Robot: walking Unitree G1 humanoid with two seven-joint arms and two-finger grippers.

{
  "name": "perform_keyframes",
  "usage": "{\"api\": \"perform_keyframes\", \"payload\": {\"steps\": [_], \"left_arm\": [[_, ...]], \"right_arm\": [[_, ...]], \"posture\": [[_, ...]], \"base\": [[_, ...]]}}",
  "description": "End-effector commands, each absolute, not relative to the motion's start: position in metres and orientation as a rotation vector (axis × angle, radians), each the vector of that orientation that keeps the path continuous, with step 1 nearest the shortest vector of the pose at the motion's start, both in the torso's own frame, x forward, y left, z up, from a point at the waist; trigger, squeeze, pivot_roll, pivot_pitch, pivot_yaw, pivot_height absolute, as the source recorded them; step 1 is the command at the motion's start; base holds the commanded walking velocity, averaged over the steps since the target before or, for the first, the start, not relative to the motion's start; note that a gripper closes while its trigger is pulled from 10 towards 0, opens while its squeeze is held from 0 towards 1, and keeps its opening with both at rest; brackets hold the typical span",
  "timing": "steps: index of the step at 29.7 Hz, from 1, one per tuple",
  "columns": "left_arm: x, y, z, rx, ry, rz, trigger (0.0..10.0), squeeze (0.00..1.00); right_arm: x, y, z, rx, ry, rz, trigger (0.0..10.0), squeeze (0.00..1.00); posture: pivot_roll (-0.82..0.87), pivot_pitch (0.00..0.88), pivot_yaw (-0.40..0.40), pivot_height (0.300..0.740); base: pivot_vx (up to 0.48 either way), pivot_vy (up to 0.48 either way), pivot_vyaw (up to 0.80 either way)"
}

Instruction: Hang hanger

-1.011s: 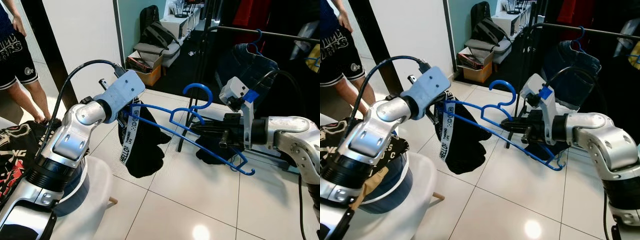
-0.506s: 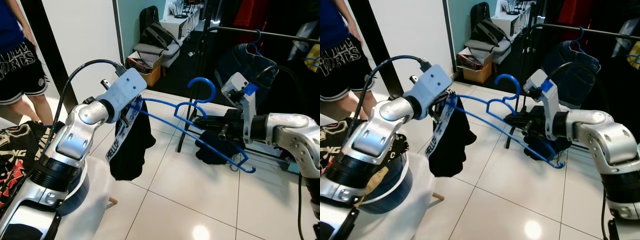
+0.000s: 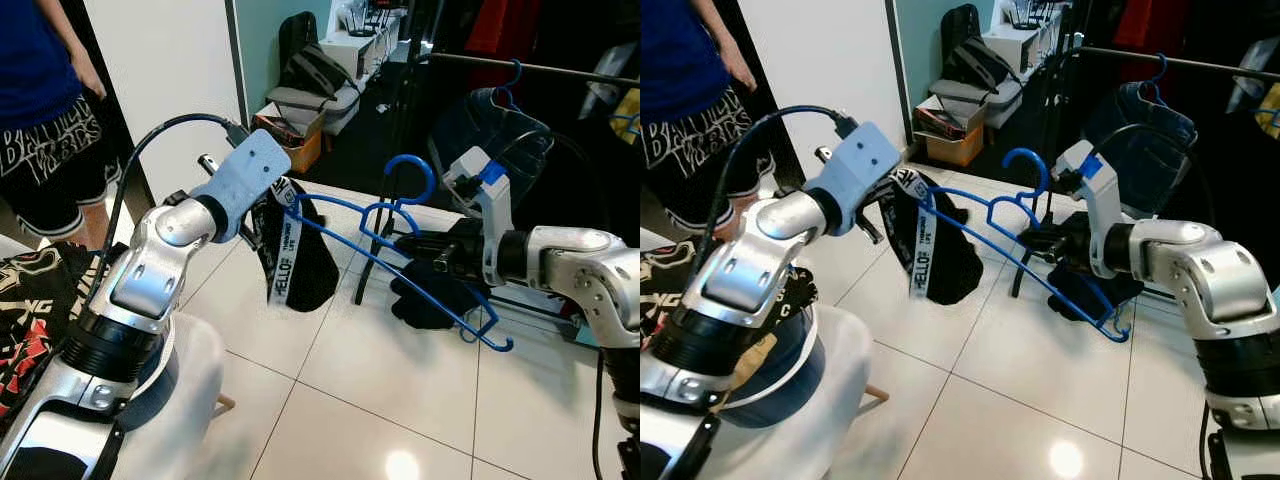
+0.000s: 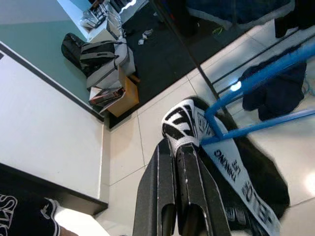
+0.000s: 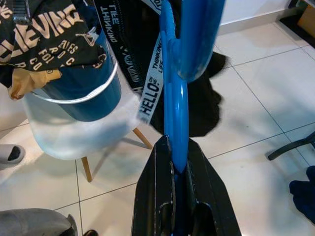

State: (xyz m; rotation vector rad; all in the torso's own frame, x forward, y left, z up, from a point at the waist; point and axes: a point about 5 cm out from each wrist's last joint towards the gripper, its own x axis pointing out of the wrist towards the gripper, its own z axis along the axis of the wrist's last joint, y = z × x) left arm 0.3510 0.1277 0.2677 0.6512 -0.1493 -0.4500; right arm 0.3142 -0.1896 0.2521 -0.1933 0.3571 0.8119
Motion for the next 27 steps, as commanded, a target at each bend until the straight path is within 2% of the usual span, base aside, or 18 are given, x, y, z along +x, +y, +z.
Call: {"api": "perform_keyframes", "payload": {"steps": [1,4,6,7,9,11,21,27], "left_arm": [[0.352,0.126,0.277,0.625,-0.171,-0.437,10.0,0.0],[0.352,0.123,0.28,0.585,-0.177,-0.446,10.0,0.0],[0.349,0.114,0.286,0.449,-0.181,-0.498,10.0,0.0],[0.349,0.114,0.286,0.449,-0.181,-0.498,10.0,0.0],[0.344,0.101,0.293,0.256,-0.175,-0.585,10.0,0.0],[0.341,0.094,0.297,0.132,-0.163,-0.637,10.0,0.0],[0.342,0.09,0.308,-0.092,-0.116,-0.68,10.0,0.0],[0.341,0.09,0.31,-0.16,-0.106,-0.694,10.0,0.0]], "right_arm": [[0.31,-0.184,0.247,-0.216,0.381,0.842,10.0,0.0],[0.309,-0.183,0.245,-0.23,0.392,0.845,10.0,0.0],[0.311,-0.184,0.244,-0.253,0.389,0.82,10.0,0.0],[0.311,-0.184,0.244,-0.253,0.389,0.82,10.0,0.0],[0.313,-0.183,0.246,-0.3,0.361,0.816,10.0,0.0],[0.311,-0.179,0.247,-0.334,0.335,0.845,10.0,0.0],[0.311,-0.178,0.249,-0.345,0.318,0.837,10.0,0.0],[0.315,-0.178,0.251,-0.341,0.304,0.806,10.0,0.0]], "posture": [[-0.11,0.0,0.021,0.74],[-0.11,0.0,0.021,0.74],[-0.11,0.0,0.023,0.74],[-0.11,0.0,0.023,0.74],[-0.11,0.0,0.024,0.74],[-0.11,0.0,0.025,0.74],[-0.11,0.0,0.027,0.74],[-0.11,0.0,0.026,0.74]], "base": [[0.0,0.0,0.0],[0.0,0.0,0.0],[0.0,0.0,0.0],[0.0,0.0,0.0],[0.0,0.0,0.0],[0.0,0.0,0.0],[0.0,0.0,0.0],[0.0,0.0,0.0]]}}
